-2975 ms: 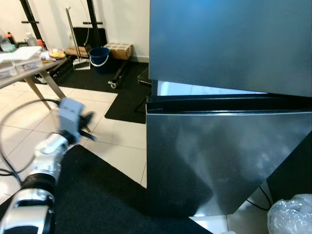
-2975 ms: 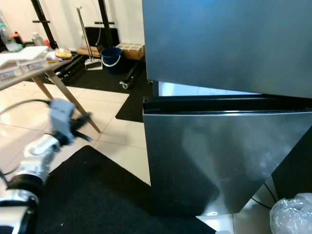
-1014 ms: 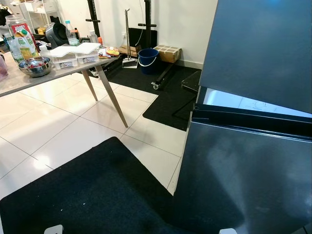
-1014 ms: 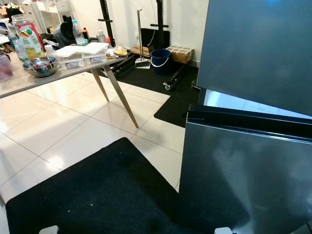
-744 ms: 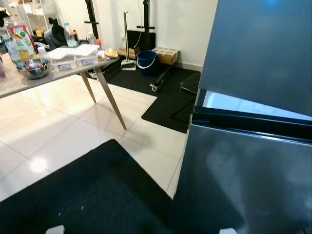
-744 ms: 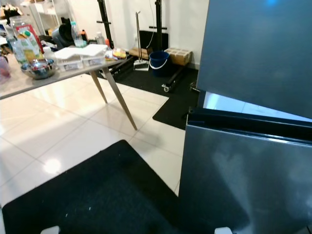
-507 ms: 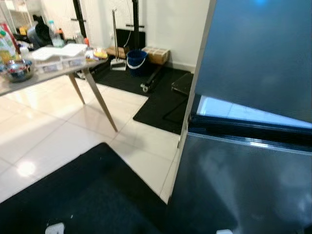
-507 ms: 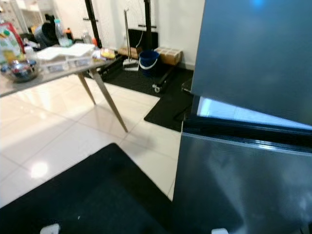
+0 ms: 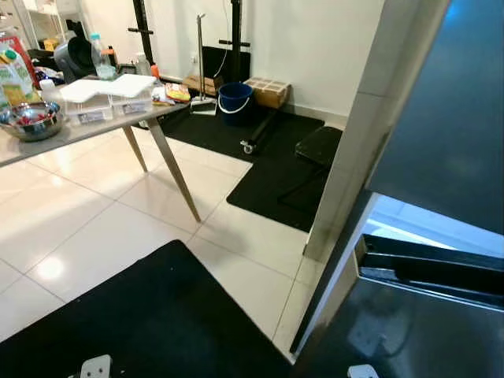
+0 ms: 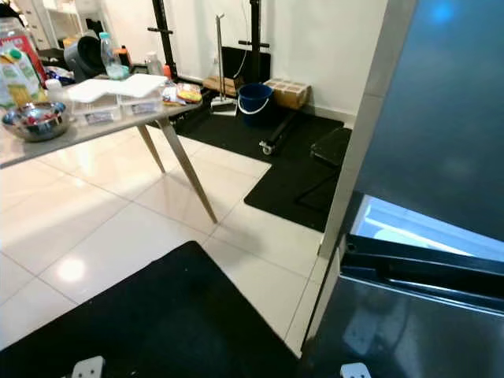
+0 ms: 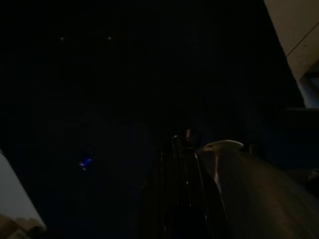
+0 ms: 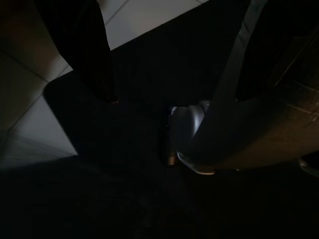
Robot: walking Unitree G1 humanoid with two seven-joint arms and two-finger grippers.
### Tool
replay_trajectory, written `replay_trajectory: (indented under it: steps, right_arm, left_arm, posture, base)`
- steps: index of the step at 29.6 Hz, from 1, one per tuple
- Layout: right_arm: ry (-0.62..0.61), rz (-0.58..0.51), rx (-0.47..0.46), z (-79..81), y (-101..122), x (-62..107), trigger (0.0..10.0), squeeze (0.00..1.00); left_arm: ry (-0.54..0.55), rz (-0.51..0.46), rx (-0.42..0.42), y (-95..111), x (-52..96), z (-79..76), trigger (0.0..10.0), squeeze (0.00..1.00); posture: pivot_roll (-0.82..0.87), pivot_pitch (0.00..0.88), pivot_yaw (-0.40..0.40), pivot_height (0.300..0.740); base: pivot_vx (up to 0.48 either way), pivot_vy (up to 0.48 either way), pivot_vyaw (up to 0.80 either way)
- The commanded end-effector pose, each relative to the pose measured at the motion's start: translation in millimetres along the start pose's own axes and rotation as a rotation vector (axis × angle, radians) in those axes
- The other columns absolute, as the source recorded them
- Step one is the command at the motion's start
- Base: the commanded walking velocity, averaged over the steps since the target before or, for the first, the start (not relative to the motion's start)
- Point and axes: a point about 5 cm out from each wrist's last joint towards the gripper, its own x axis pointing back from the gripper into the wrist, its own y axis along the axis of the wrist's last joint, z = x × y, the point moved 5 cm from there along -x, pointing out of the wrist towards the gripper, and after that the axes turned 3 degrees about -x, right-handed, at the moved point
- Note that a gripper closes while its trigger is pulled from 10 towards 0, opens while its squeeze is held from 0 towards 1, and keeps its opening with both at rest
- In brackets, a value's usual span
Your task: Restocking fridge
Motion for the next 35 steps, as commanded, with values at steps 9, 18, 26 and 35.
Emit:
replay_trajectory:
  steps: [9, 18, 26, 35]
  right_arm:
    - [-0.052, -0.021, -0.027, -11.1, -1, 2.9, 10.0, 0.00]
    - [-0.168, -0.251, -0.218, -43.5, 38, 13.4, 10.0, 0.00]
    - [-0.193, -0.337, -0.275, -53.1, 57, 17.8, 10.0, 0.00]
    - [-0.159, -0.445, -0.271, -46.8, 92, 18.9, 10.0, 0.00]
  left_arm:
    - [-0.029, 0.045, -0.019, -16, 2.3, -7.1, 10.0, 0.00]
    - [-0.047, 0.051, -0.029, -18, 2.3, -11.1, 10.0, 0.00]
    - [-0.052, 0.053, -0.027, -19, 2.2, -13.6, 10.0, 0.00]
    - [-0.057, 0.058, -0.025, -22, 2.8, -15.5, 10.0, 0.00]
  posture:
    - [-0.06, 0.000, 0.006, 0.740]
    - [-0.06, 0.000, 0.000, 0.740]
    - [-0.06, 0.000, -0.004, 0.740]
    - [-0.06, 0.000, -0.003, 0.740]
  base:
    - [0.000, 0.000, 0.00]
    - [0.000, 0.000, 0.00]
    - [0.000, 0.000, 0.00]
    - [0.000, 0.000, 0.00]
